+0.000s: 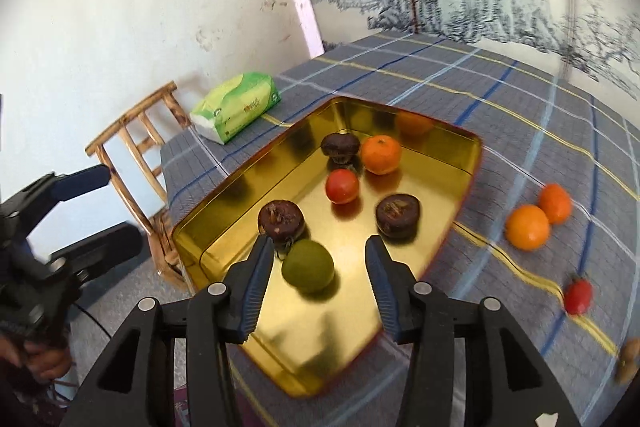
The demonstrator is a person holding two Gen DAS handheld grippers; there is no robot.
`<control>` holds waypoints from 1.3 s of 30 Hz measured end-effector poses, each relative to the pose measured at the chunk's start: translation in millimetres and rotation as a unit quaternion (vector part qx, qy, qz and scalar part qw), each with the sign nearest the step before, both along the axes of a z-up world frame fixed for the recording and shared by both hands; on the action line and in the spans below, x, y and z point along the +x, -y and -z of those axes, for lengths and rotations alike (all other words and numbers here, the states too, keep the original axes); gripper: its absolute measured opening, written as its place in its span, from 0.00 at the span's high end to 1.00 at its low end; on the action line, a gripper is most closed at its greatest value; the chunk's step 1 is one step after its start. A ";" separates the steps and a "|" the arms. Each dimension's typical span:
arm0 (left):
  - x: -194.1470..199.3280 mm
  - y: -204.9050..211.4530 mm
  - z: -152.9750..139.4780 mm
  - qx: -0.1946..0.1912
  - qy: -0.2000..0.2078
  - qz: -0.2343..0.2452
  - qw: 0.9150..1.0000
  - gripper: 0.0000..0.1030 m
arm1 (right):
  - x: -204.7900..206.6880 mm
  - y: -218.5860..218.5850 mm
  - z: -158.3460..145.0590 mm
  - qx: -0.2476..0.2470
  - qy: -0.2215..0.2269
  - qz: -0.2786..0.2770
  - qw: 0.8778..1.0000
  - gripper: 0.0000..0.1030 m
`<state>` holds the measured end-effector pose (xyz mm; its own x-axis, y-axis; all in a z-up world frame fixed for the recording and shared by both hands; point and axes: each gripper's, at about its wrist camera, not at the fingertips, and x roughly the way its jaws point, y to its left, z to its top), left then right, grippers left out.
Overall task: Organize fruits
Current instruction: 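Move the right gripper to a loose mandarin and grasp it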
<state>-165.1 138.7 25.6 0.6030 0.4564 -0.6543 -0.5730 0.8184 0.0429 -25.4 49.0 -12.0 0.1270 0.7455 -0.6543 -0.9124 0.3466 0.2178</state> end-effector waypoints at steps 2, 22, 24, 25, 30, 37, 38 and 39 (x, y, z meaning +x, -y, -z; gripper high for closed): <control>5.0 3.0 0.3 -0.010 -0.005 0.019 1.000 0.03 | 0.2 22.5 -1.2 0.007 0.007 0.019 1.000 0.55; 72.5 32.0 -8.8 -0.011 -0.032 0.083 0.996 0.03 | 139.1 13.6 21.1 -0.059 -0.048 0.122 0.990 0.54; 74.0 27.9 -8.5 -0.008 -0.035 0.080 0.996 0.03 | 149.3 4.9 30.8 -0.074 -0.060 0.139 0.986 0.53; 75.9 26.1 -7.7 -0.006 -0.037 0.079 0.996 0.03 | 153.1 3.6 35.3 -0.075 -0.069 0.143 0.985 0.53; 84.4 24.9 -1.9 -0.003 -0.053 0.082 0.995 0.03 | 156.8 -6.3 48.8 -0.089 -0.061 0.140 0.984 0.63; 97.7 45.2 -14.9 -0.004 -0.041 0.128 0.991 0.03 | 146.6 66.0 17.0 -0.013 -0.053 0.156 0.986 0.64; 102.7 53.3 -16.7 -0.002 -0.039 0.142 0.989 0.03 | 145.6 92.6 9.6 -0.004 -0.042 0.177 0.983 0.64; 106.5 60.6 -18.6 -0.002 -0.039 0.153 0.987 0.03 | 146.4 114.5 5.1 -0.003 -0.034 0.197 0.980 0.64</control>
<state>-58.6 78.2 44.1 0.6600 0.2578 -0.7056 -0.2931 0.9532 0.0741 121.0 -65.5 -17.1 0.3610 0.6438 -0.6746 -0.6908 0.6706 0.2703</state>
